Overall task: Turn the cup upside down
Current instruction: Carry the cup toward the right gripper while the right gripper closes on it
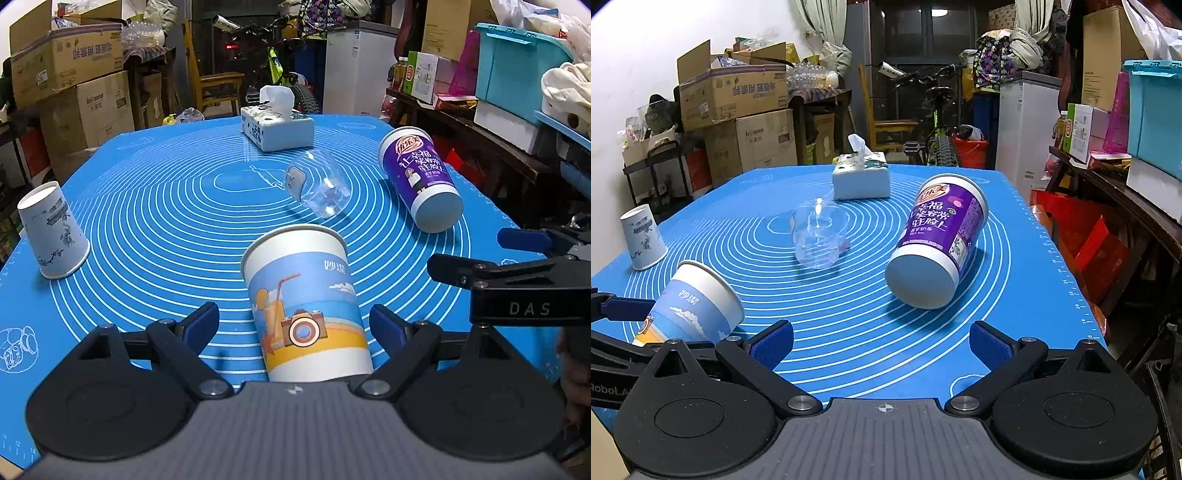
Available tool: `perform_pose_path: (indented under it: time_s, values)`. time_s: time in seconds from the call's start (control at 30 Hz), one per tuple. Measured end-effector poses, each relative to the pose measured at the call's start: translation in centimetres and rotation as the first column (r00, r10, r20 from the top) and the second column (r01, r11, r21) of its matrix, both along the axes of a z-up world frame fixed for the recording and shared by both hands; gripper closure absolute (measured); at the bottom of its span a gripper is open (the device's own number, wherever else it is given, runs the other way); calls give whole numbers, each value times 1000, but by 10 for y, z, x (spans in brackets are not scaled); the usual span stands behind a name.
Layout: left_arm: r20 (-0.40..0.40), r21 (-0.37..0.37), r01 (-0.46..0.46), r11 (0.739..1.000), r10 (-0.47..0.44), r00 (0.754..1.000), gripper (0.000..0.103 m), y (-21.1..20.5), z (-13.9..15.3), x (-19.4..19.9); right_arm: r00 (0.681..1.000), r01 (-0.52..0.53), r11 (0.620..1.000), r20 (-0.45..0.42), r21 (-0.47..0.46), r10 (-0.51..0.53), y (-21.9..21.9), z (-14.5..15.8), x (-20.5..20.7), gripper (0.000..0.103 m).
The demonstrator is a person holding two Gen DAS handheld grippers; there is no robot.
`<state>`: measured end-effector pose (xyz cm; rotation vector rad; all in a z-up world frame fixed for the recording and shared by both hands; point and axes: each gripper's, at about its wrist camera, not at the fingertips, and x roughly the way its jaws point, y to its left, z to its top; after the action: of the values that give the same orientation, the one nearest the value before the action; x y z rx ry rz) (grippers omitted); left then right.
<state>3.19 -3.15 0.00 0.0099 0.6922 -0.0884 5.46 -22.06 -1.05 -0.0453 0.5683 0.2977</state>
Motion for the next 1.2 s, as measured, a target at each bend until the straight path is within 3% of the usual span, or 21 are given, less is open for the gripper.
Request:
perform_pose_path:
  time_s: [0.33,0.47,0.63,0.73,0.8,0.87,0.93,1.03,1.1,1.2]
  values:
    - [7,-5,3,1000,-3,1000,12,0,3,-4,1000,-10,1000,-2,-4,10,-1,0,0,2]
    - [32,-12,13,1000,-13,999,11,2,14,-12,997,-82,996,5,-37,83,0,6,-2,2]
    - [83,-11,11,1000,-10,996,3,12,36,-24,972,-185,960,104,-210,210,17,32,-13,2]
    - [106,0,3,1000,-3,994,3,23,43,-30,927,-285,889,133,-359,351,37,50,-21,2]
    - [123,16,-3,1000,1,992,3,31,46,-34,885,-340,802,121,-490,449,57,60,-25,2]
    - [143,34,-17,999,12,990,3,39,46,-38,829,-377,670,90,-639,552,79,63,-32,2]
    - [159,46,-36,998,28,987,0,50,45,-42,759,-390,497,36,-775,650,99,63,-39,2]
    - [168,46,-77,996,68,984,0,63,42,-44,658,-358,227,-73,-906,749,124,57,-52,2]
    - [158,26,-90,996,85,984,0,71,40,-45,601,-303,41,-157,-952,784,138,49,-59,2]
    - [148,12,-100,995,97,984,0,79,37,-45,528,-190,-198,-270,-962,805,152,30,-71,2]
